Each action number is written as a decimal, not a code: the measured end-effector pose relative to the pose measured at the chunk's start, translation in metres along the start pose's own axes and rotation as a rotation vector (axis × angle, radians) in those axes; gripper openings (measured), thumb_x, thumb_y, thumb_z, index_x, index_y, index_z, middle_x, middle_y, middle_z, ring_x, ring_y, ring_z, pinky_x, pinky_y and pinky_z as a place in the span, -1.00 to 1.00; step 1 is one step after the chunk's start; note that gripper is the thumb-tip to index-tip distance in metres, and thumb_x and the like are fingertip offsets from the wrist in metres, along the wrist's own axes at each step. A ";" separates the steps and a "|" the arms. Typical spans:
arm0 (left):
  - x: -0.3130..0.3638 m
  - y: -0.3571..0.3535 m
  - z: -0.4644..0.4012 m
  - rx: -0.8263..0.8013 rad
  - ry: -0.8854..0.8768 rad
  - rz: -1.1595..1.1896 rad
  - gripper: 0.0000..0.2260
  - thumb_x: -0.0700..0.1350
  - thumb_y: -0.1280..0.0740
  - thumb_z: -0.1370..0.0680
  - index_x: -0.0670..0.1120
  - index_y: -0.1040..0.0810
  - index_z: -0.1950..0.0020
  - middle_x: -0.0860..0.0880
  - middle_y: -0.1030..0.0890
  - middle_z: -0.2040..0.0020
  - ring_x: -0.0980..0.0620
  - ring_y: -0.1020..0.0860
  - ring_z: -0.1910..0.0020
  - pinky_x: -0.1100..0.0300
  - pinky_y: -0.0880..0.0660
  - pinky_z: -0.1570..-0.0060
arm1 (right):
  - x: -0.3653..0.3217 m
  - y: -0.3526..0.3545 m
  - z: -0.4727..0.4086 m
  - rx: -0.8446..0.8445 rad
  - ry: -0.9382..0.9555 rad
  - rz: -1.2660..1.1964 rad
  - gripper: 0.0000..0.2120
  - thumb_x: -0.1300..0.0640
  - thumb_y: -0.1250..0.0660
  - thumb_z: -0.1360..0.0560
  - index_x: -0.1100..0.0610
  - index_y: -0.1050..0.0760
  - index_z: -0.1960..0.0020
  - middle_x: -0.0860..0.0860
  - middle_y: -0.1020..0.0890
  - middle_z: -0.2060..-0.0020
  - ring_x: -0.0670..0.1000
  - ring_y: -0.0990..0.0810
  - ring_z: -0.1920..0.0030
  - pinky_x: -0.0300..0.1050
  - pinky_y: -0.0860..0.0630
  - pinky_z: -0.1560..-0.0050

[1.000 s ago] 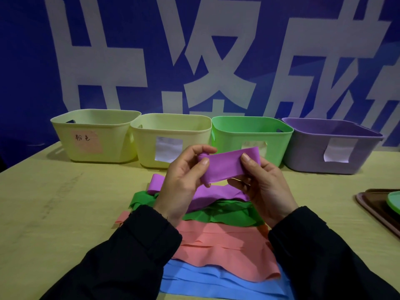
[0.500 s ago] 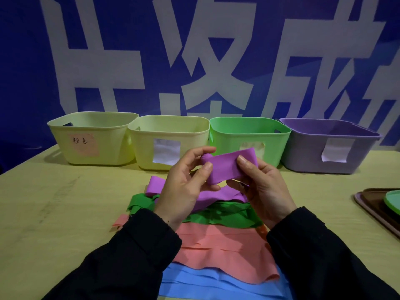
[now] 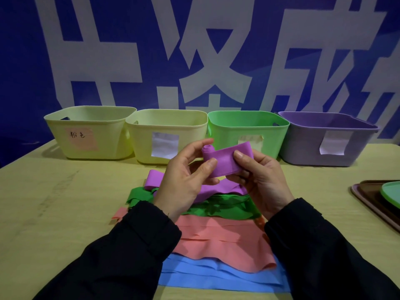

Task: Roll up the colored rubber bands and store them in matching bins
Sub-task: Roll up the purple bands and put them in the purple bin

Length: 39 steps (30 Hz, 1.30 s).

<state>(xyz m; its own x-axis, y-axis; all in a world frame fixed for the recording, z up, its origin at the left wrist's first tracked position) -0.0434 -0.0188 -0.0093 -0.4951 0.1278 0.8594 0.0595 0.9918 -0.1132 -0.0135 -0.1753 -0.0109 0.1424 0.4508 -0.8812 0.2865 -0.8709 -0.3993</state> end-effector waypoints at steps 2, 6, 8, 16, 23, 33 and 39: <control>0.000 -0.001 0.000 -0.016 0.006 0.010 -0.70 -0.27 -0.33 -0.63 0.02 -0.55 -0.30 -0.09 -0.57 -0.10 0.07 -0.62 0.08 0.11 -0.62 0.13 | 0.001 -0.001 0.000 -0.004 -0.003 0.010 -0.89 0.18 -0.44 -0.40 0.19 -0.68 0.11 0.13 -0.65 0.28 -0.04 -0.63 0.35 -0.25 -0.62 0.30; -0.003 0.001 0.000 -0.009 0.043 0.081 -0.80 -0.18 -0.32 -0.53 0.04 -0.61 -0.09 -0.04 -0.54 0.06 0.03 -0.51 0.17 0.14 -0.49 0.24 | 0.003 -0.004 0.002 -0.014 -0.008 0.088 -0.82 0.15 -0.46 -0.37 0.19 -0.66 0.06 0.10 -0.69 0.24 -0.04 -0.64 0.33 -0.26 -0.61 0.31; -0.001 0.003 0.000 0.012 0.013 0.004 -0.85 -0.15 -0.39 -0.54 0.05 -0.59 -0.06 0.00 -0.55 0.11 0.04 -0.52 0.23 0.17 -0.49 0.28 | 0.005 -0.006 0.003 -0.030 -0.024 0.102 -0.79 0.14 -0.46 -0.36 0.20 -0.66 0.03 0.12 -0.69 0.21 -0.02 -0.65 0.31 -0.24 -0.63 0.28; -0.001 0.005 -0.002 0.078 0.022 -0.025 -0.78 -0.27 -0.42 -0.55 -0.06 -0.58 -0.15 0.06 -0.65 0.02 0.10 -0.65 0.12 0.13 -0.64 0.18 | 0.000 0.001 0.000 0.008 -0.014 0.055 -0.87 0.12 -0.49 -0.33 0.12 -0.70 0.14 0.08 -0.68 0.26 -0.07 -0.59 0.37 -0.28 -0.60 0.31; -0.002 -0.005 0.002 -0.028 -0.001 -0.024 -0.77 -0.19 -0.33 -0.58 0.06 -0.60 -0.17 -0.04 -0.61 -0.04 -0.05 -0.61 0.03 0.04 -0.64 0.04 | 0.002 -0.002 0.002 -0.005 0.005 0.106 -0.87 0.14 -0.47 -0.35 0.14 -0.66 0.11 0.03 -0.68 0.26 -0.08 -0.61 0.33 -0.29 -0.56 0.32; -0.005 0.000 -0.001 0.030 0.025 -0.032 -0.77 -0.29 -0.38 -0.58 -0.07 -0.56 -0.20 -0.06 -0.66 -0.10 -0.01 -0.68 0.05 0.12 -0.65 0.10 | 0.002 -0.004 0.002 -0.029 -0.007 0.086 -0.89 0.14 -0.46 -0.35 0.14 -0.70 0.15 0.07 -0.69 0.28 -0.07 -0.61 0.37 -0.30 -0.59 0.31; -0.002 -0.003 0.002 0.008 -0.002 -0.067 -0.76 -0.16 -0.32 -0.59 0.06 -0.58 -0.22 -0.18 -0.55 -0.20 -0.13 -0.66 -0.02 -0.08 -0.65 -0.05 | 0.004 -0.004 0.001 -0.020 0.050 0.154 -0.90 0.11 -0.49 -0.33 0.08 -0.72 0.17 0.06 -0.70 0.26 -0.02 -0.57 0.34 -0.27 -0.56 0.29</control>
<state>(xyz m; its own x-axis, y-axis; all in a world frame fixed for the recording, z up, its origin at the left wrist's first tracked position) -0.0441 -0.0220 -0.0119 -0.4995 0.0614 0.8642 0.0193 0.9980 -0.0597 -0.0145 -0.1708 -0.0128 0.2332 0.3219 -0.9176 0.2768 -0.9266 -0.2547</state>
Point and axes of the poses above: each hand's wrist, its own z-axis away from the middle knuckle, its own y-axis out of the back of the hand, x = y × z, the point moved 4 cm from there along -z, towards the middle knuckle
